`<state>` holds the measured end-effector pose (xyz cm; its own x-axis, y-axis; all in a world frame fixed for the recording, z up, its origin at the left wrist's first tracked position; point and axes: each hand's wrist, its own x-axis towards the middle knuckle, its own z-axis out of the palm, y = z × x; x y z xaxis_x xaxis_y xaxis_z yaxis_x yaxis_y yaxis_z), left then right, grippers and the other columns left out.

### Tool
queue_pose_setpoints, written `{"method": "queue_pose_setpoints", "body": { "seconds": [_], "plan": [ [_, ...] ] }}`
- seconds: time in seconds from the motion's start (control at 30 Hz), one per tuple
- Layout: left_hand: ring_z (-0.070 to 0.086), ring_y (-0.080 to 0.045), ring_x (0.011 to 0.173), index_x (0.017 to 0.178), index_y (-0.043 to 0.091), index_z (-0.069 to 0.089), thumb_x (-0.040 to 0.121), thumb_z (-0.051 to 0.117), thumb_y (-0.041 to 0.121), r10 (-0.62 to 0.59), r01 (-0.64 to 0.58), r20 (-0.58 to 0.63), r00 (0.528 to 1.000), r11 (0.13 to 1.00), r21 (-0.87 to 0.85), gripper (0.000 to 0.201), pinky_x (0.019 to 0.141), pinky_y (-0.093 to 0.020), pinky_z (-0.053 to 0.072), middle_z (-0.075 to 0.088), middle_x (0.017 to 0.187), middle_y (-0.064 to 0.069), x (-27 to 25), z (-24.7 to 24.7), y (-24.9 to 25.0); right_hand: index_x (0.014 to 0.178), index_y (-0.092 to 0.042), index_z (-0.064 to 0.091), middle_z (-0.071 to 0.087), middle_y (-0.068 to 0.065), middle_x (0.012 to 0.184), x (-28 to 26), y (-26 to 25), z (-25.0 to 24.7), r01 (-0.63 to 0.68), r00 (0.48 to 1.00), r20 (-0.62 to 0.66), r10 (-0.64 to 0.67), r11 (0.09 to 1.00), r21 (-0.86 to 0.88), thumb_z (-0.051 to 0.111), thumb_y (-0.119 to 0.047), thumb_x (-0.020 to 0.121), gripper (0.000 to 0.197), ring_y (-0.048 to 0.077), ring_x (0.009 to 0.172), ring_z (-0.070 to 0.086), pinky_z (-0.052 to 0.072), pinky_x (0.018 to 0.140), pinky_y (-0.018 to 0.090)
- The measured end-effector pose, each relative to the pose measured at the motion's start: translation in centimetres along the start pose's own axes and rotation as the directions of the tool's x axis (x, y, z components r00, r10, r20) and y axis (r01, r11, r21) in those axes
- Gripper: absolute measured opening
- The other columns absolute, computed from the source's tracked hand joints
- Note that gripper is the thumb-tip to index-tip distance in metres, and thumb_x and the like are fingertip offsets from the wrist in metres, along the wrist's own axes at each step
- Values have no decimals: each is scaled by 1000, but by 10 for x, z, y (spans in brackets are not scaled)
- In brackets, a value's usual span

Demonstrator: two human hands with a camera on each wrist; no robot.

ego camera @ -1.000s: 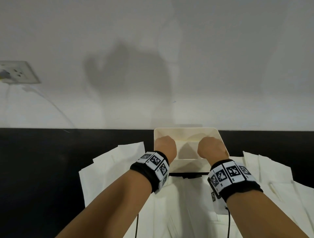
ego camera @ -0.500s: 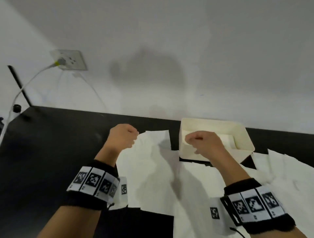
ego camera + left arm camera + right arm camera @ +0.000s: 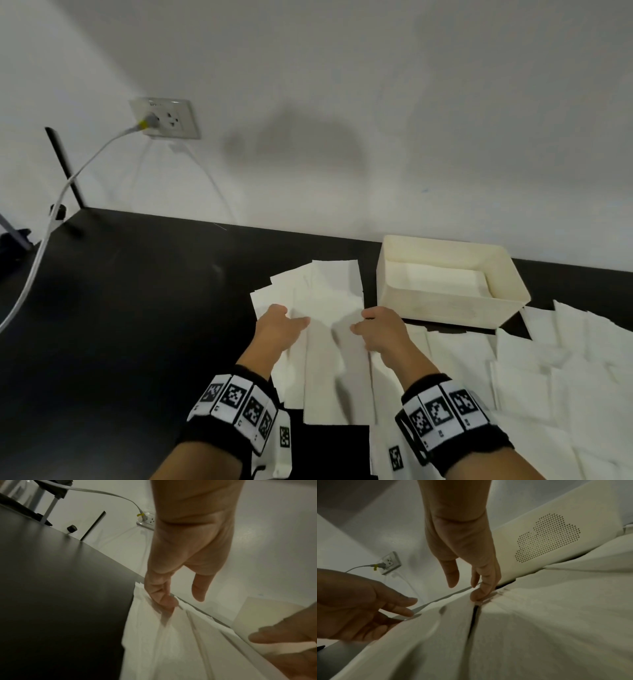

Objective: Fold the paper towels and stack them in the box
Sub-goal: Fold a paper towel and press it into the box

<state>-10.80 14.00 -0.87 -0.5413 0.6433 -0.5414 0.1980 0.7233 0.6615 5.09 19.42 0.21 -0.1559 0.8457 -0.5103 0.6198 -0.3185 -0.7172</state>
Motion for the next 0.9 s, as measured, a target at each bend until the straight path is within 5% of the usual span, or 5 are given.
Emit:
{"method": "queue_pose_setpoints", "body": {
  "seconds": [0.33, 0.53, 0.7, 0.8, 0.9],
  "plan": [
    [54, -21, 111, 123, 11, 51, 79, 73, 30, 134, -140, 78, 988, 987, 78, 53, 84, -26, 45, 58, 121, -3, -2, 24, 0, 127, -7, 52, 52, 2, 100, 3, -5, 15, -5, 999, -43, 6, 1000, 23, 63, -5, 83, 45, 22, 90, 59, 54, 86, 34],
    [57, -18, 99, 113, 15, 60, 81, 72, 24, 233, -212, 114, 966, 963, -167, 36, 83, -28, 46, 63, 110, -2, -11, 13, 8, 124, -10, 51, 59, 2, 110, 3, -3, 7, 63, 998, -9, -63, 998, -22, 79, -24, 70, 63, 20, 101, 58, 50, 77, 27],
    [59, -23, 110, 114, 14, 61, 83, 66, 9, 288, -46, 208, 935, 678, -734, 32, 99, -41, 44, 66, 116, -5, -18, -10, 21, 101, -14, 70, 72, -3, 100, 0, 3, -20, 110, 959, 262, -107, 994, 5, 85, -31, 62, 46, 14, 94, 67, 53, 91, 32],
    [60, -27, 110, 116, 11, 60, 85, 60, 5, 355, -22, 181, 917, 499, -866, 31, 99, -46, 44, 67, 113, -7, -23, -11, 23, 92, -14, 71, 73, 2, 95, -4, 7, -42, 148, 968, 189, -165, 984, 97, 83, -24, 66, 30, 17, 88, 67, 53, 85, 31],
    [61, -27, 106, 110, 11, 61, 84, 59, -2, 390, -70, 122, 913, 442, -894, 29, 95, -44, 48, 67, 110, -9, -25, -9, 18, 85, -16, 69, 72, 4, 88, -7, 13, -66, 201, 976, 14, -216, 926, 320, 82, -13, 66, 23, 23, 83, 66, 53, 77, 33]
  ]
}}
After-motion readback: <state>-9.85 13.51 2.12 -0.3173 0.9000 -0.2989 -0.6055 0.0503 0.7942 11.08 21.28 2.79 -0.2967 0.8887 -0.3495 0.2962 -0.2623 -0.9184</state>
